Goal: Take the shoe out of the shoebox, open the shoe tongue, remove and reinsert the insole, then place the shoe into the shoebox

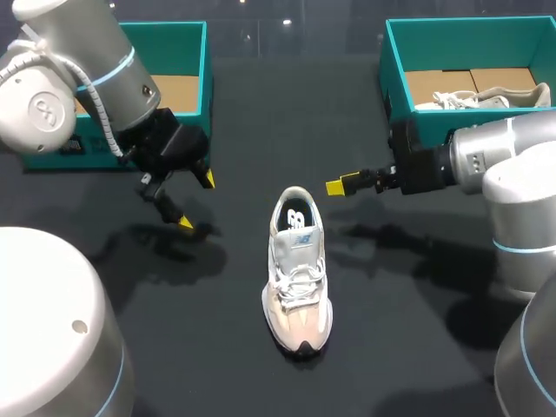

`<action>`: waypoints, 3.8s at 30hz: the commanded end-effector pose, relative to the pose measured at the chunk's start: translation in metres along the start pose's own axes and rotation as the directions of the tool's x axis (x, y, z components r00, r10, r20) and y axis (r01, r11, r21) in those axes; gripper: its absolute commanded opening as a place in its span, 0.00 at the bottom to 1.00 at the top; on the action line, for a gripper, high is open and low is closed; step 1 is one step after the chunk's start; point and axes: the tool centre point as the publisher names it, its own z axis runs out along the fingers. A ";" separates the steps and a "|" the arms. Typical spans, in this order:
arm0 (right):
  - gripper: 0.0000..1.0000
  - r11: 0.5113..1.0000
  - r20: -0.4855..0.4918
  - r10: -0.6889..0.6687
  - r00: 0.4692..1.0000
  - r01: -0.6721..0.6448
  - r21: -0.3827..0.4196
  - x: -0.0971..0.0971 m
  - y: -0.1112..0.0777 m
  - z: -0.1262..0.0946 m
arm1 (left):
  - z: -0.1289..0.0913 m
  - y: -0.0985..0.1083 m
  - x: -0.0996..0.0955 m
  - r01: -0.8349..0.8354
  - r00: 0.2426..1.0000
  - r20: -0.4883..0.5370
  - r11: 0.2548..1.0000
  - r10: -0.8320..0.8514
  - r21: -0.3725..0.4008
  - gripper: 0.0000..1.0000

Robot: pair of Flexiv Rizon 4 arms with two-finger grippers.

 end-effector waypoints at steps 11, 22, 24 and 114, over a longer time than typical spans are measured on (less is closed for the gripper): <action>0.72 0.923 0.054 0.114 0.992 -0.126 0.365 -0.019 0.008 -0.010 | -0.023 0.017 0.011 0.067 0.997 0.025 0.998 -0.067 -0.018 1.00; 0.73 0.867 0.166 0.141 0.976 -0.203 0.455 -0.019 0.010 -0.019 | -0.037 0.025 0.015 0.082 0.996 0.031 0.996 -0.081 -0.023 1.00; 0.72 0.865 0.193 0.139 0.971 -0.214 0.454 -0.018 0.011 -0.022 | -0.040 0.029 0.015 0.076 0.997 0.026 0.997 -0.075 -0.020 1.00; 0.00 0.851 0.891 0.177 0.418 -0.519 0.074 0.057 -0.017 0.081 | -0.124 0.148 -0.020 -0.310 0.934 -0.189 0.951 0.302 -0.013 1.00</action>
